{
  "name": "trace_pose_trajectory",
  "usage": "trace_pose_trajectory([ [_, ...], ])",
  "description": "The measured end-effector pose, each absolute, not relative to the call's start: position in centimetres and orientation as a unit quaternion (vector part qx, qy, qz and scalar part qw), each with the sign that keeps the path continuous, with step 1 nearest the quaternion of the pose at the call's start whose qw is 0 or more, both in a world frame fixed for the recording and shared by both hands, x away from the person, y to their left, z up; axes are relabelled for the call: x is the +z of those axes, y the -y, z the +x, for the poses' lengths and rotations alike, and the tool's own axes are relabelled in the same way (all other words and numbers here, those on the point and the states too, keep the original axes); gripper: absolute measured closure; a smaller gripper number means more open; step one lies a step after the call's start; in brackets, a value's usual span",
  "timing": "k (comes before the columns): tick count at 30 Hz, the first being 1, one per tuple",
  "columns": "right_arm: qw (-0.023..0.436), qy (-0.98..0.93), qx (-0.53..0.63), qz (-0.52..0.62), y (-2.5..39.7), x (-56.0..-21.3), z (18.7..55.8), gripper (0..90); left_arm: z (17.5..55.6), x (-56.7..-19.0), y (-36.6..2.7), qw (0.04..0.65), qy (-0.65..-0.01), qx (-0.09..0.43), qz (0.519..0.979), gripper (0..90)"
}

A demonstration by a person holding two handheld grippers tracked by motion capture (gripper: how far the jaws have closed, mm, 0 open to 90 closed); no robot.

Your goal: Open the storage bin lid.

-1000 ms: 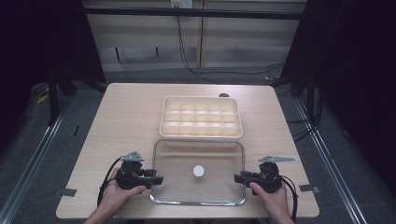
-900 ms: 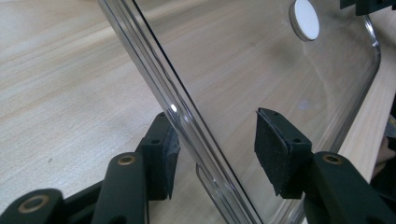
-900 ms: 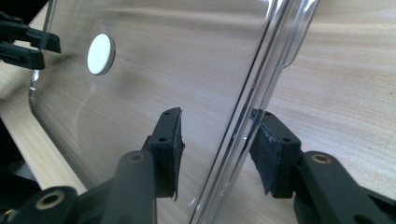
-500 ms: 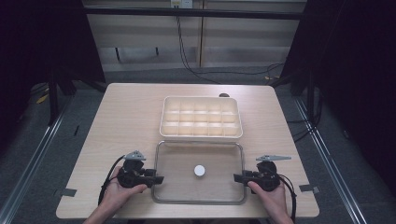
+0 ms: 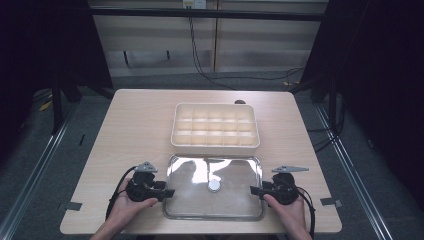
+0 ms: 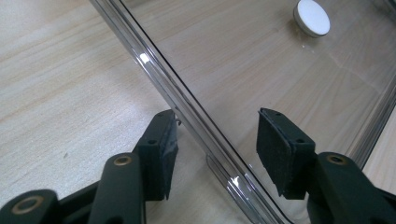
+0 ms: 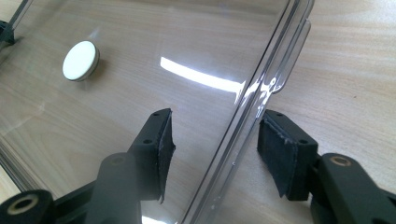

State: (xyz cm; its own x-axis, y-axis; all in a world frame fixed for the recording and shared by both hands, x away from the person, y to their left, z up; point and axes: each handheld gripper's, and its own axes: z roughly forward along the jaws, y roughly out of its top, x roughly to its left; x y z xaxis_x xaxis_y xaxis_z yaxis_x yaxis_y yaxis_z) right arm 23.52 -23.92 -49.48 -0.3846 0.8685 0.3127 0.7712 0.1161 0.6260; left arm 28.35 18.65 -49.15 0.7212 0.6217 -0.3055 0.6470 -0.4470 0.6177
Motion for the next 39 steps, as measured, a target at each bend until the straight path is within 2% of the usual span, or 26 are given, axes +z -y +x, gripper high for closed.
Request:
trace_pose_trajectory([
  [14,0.075,-0.736,0.386,0.551,24.0,-49.2,23.5,38.7,28.1,-49.0,-18.4,0.368,-0.364,-0.005,0.856,48.0],
  [15,0.075,-0.736,0.386,0.551,24.0,-49.2,23.5,38.7,28.1,-49.0,-18.4,0.368,-0.364,-0.005,0.856,45.5],
  [16,0.069,-0.732,0.407,0.541,24.2,-49.0,23.4,38.7,28.0,-49.0,-18.5,0.371,-0.362,0.01,0.855,49.3],
  [19,0.077,-0.728,0.409,0.544,24.2,-48.8,23.4,38.7,28.0,-48.8,-18.6,0.38,-0.359,0.008,0.852,48.4],
  [21,0.064,-0.729,0.415,0.541,24.2,-48.9,23.5,38.5,28.0,-48.8,-18.6,0.379,-0.361,0.006,0.852,47.5],
  [27,0.071,-0.729,0.429,0.528,24.3,-48.3,23.2,35.9,27.9,-48.1,-18.9,0.404,-0.359,0.008,0.841,39.7],
  [33,0.111,-0.726,0.464,0.495,25.2,-45.9,21.8,32.0,26.9,-46.4,-19.9,0.437,-0.347,0.039,0.829,30.9],
  [34,0.127,-0.724,0.468,0.49,25.7,-45.4,21.3,29.1,26.8,-46.0,-20.6,0.445,-0.354,0.05,0.821,29.3],
  [39,0.139,-0.713,0.478,0.493,27.0,-44.6,20.4,27.0,26.5,-45.7,-22.3,0.456,-0.38,0.069,0.802,25.7],
])
